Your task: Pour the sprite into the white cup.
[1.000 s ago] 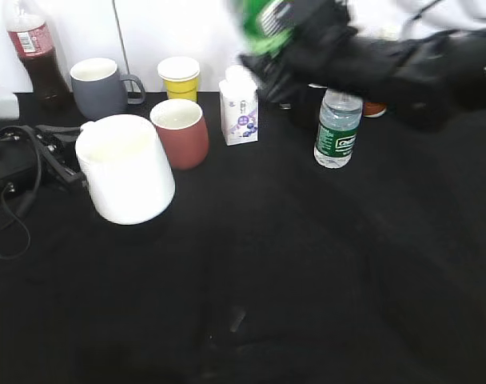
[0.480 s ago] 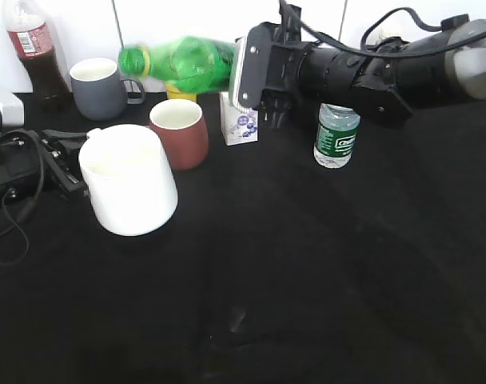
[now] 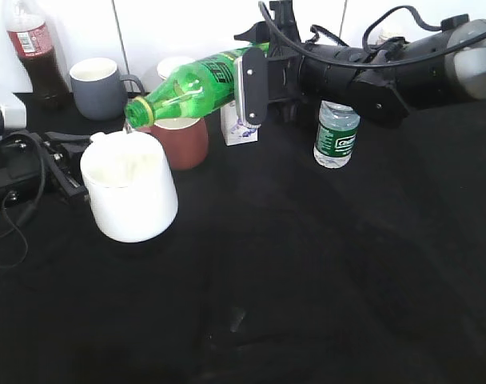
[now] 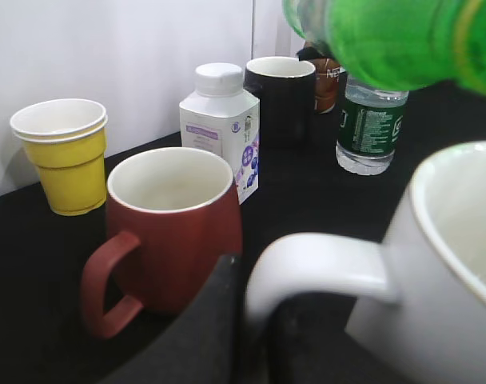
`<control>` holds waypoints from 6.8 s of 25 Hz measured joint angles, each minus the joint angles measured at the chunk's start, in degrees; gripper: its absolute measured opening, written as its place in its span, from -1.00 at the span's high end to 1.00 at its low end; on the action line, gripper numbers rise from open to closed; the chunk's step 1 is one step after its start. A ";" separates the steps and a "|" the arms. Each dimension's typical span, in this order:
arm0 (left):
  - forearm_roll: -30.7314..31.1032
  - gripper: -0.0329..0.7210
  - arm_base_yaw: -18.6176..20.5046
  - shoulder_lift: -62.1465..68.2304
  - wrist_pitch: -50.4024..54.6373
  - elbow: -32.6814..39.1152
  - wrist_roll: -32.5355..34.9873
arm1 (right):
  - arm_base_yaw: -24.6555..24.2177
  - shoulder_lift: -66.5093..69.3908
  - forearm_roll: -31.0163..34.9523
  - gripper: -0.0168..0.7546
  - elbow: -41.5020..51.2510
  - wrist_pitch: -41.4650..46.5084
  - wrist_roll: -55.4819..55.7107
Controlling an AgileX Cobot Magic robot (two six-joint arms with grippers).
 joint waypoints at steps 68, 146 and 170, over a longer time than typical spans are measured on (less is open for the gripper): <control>-19.02 0.72 0.00 0.00 1.36 0.00 2.72 | 0.40 0.00 4.35 -0.28 -0.22 -16.03 70.21; -18.95 -0.05 4.65 -14.86 18.44 6.37 -0.72 | -29.21 5.29 16.60 -0.60 22.65 -19.60 67.28; -49.37 -0.24 -21.85 -98.54 136.83 -3.48 12.46 | -14.78 -93.15 31.53 -0.58 33.98 95.10 56.19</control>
